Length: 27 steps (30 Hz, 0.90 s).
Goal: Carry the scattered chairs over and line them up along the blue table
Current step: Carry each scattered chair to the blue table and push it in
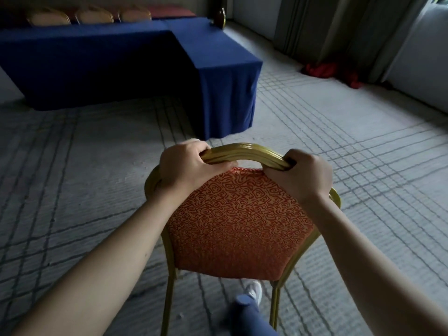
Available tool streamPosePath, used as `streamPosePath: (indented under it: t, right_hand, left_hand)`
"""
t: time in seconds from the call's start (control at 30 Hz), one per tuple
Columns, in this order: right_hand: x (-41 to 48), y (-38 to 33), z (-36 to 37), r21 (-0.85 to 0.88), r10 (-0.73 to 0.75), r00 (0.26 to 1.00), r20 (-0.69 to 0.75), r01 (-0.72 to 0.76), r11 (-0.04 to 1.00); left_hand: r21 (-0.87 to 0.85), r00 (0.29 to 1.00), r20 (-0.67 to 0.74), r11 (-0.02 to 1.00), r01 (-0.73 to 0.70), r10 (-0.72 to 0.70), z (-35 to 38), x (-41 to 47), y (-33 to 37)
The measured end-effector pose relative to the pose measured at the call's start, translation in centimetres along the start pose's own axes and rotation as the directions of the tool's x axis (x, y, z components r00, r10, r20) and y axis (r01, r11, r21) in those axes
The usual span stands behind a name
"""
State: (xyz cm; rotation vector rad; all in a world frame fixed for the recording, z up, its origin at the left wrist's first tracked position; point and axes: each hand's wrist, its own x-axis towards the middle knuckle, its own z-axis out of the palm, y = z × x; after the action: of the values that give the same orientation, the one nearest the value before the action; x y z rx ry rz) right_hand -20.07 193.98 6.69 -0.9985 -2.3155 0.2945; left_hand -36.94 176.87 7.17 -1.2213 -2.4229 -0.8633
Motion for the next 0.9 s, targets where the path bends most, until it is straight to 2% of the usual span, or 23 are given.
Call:
streamPosePath:
  t: [0.23, 0.47, 0.67, 0.9]
  right_hand:
    - [16.2, 5.6, 1.8, 0.008, -0.018, 0.998, -0.052, 0.018, 1.000]
    - [31.0, 12.0, 4.7, -0.036, -0.072, 0.989, -0.125, 0.068, 0.997]
    - [43.7, 19.6, 9.7, -0.081, 0.002, 0.990, -0.141, -0.014, 0.997]
    - [57.5, 28.8, 14.1, -0.122, 0.137, 0.973, -0.186, -0.162, 0.979]
  left_hand:
    - [-0.057, 0.994, -0.108, 0.998, -0.026, 0.020, 8.1, 15.1, 2.9]
    - [-0.120, 0.985, -0.158, 0.989, -0.087, 0.068, 17.5, 29.2, 4.8]
    - [-0.172, 0.981, -0.126, 0.970, -0.169, 0.148, 29.4, 43.2, 5.9]
    - [-0.248, 0.963, 0.024, 0.935, -0.255, 0.269, 42.5, 59.5, 9.1]
